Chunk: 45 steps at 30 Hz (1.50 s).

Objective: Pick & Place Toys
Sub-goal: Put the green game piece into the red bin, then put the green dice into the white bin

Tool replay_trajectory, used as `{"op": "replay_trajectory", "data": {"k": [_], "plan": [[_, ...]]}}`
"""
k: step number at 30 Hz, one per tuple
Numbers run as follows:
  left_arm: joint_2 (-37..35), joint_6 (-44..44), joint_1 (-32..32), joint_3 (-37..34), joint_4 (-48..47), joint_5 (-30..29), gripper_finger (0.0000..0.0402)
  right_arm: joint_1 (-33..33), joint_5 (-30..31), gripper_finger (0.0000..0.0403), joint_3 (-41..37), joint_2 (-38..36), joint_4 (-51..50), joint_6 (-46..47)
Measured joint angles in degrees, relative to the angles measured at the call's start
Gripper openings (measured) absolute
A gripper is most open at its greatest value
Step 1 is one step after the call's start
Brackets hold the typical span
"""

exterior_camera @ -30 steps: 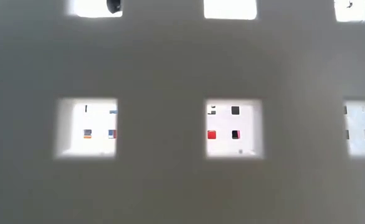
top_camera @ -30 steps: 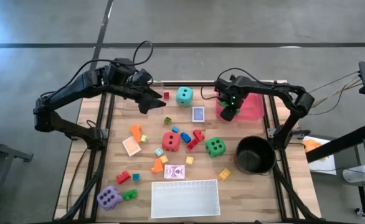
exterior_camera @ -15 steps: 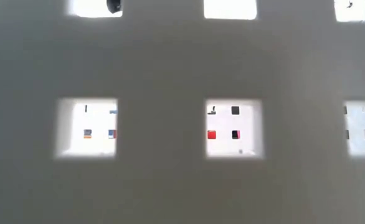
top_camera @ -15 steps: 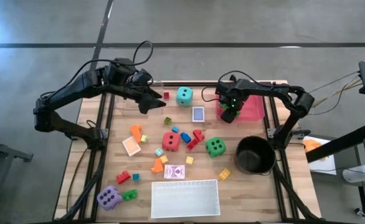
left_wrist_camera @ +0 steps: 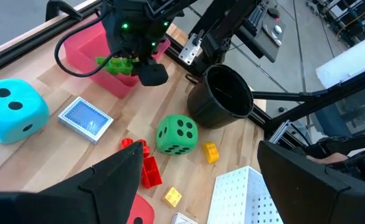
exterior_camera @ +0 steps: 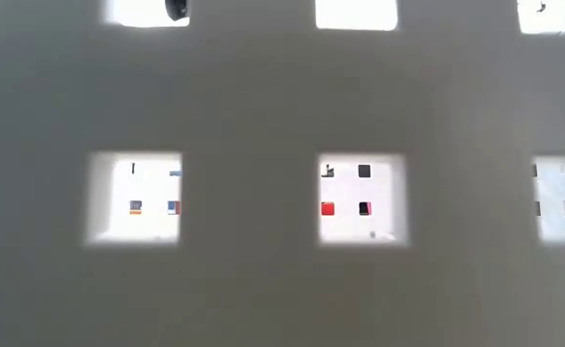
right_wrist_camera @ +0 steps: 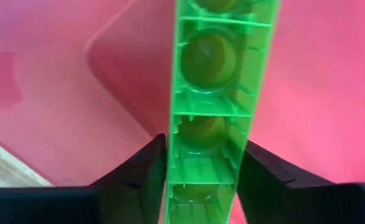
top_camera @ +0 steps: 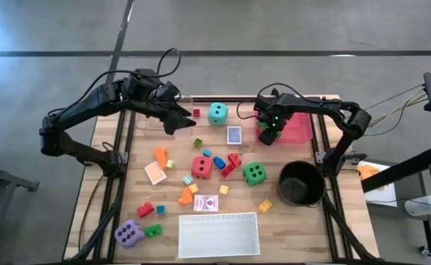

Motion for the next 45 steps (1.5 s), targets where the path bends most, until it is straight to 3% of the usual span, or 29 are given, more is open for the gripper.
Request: {"op": "replay_trajectory", "data": {"k": [5, 11, 23, 29, 35, 39, 45], "plan": [[0.0, 0.2, 0.0, 0.0, 0.0, 0.0, 0.0316, 0.0, 0.1, 0.0271, 0.0, 0.0, 0.0, 0.6], [0.0, 0.5, 0.0, 0.0, 0.0, 0.0, 0.0316, 0.0, 0.3, 0.0318, 0.0, 0.0, 0.0, 1.5], [-0.5, 1.9, 0.0, 0.0, 0.0, -0.7, 0.0316, 0.0, 0.7, 0.0324, 4.0, -0.8, -5.7, 1.0], [-3.3, 3.7, 0.0, 0.0, -1.6, -3.5, 0.0316, 0.0, 0.2, 0.0325, 7.0, -6.0, -9.3, -0.6], [-4.2, 4.2, 0.0, -0.1, -4.6, -3.9, 0.0316, 0.6, -9.7, 0.0325, 8.1, -14.2, -9.6, -1.9], [-4.1, 4.1, 0.0, -0.1, -6.6, -4.9, 0.0316, 3.8, -11.6, 0.0325, 8.2, -19.3, -9.6, 5.0], [-4.1, 4.1, 0.0, -0.1, -7.7, -6.9, 0.0316, 12.7, -11.8, 0.0325, 8.1, -23.0, -9.6, 23.7]]}}
